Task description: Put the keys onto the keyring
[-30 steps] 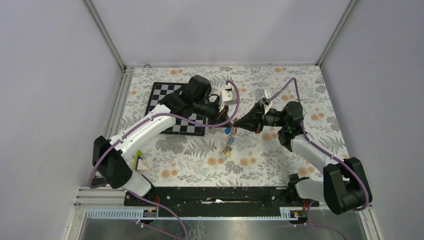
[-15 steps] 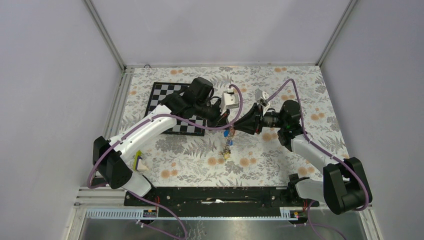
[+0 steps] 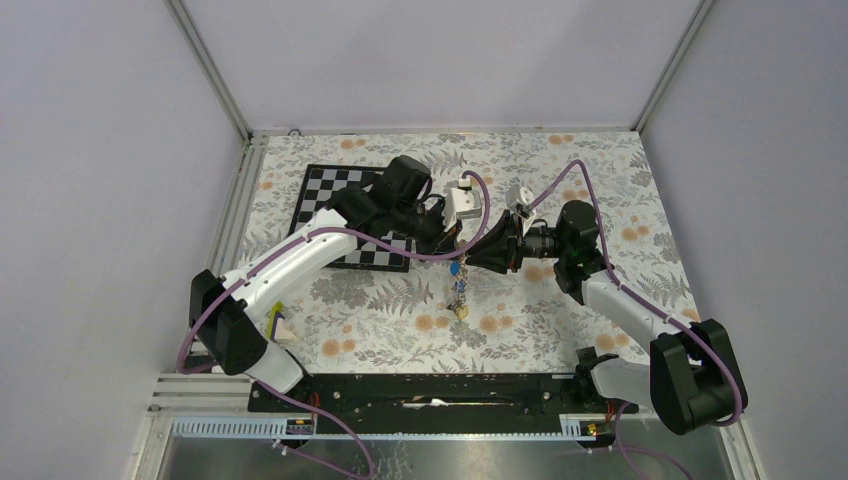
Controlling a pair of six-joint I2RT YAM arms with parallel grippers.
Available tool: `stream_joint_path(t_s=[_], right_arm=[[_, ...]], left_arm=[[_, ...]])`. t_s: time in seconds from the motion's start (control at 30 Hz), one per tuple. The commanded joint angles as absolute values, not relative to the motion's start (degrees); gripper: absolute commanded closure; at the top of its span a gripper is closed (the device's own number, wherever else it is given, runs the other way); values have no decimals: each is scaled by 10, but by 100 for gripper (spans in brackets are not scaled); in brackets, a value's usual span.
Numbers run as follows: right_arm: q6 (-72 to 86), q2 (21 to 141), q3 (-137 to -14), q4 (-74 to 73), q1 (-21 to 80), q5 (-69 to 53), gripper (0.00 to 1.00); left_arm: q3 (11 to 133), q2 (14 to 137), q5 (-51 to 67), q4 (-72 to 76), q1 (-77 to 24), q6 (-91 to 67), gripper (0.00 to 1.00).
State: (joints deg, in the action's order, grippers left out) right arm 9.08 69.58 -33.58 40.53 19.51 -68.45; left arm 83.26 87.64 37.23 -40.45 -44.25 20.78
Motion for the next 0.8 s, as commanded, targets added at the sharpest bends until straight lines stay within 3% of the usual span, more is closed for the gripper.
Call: stream_joint_path(t_s=[0.0,0.33,0.4,0.5,0.6,0.77], right_arm=[[79,681,-362,412,201,-695,67],[79,691,-363,411,212,-686,74],[78,693,-364,408,213,-686,81],[74,693,-366,401,214,-684,100],[81,692,-374,397,213,-681,100],[116,687,-374,430,207,-690,100]], left_arm=[[861,874,382,-374,-445,211,100],[859,881,390,-374,-450,209,100],[861,883,390,-374,-450,209,100],[861,882,390,-374,-450,210,100],[858,879,390,-374,-449,221,100],[830,859,395,-374,-446,259,68]])
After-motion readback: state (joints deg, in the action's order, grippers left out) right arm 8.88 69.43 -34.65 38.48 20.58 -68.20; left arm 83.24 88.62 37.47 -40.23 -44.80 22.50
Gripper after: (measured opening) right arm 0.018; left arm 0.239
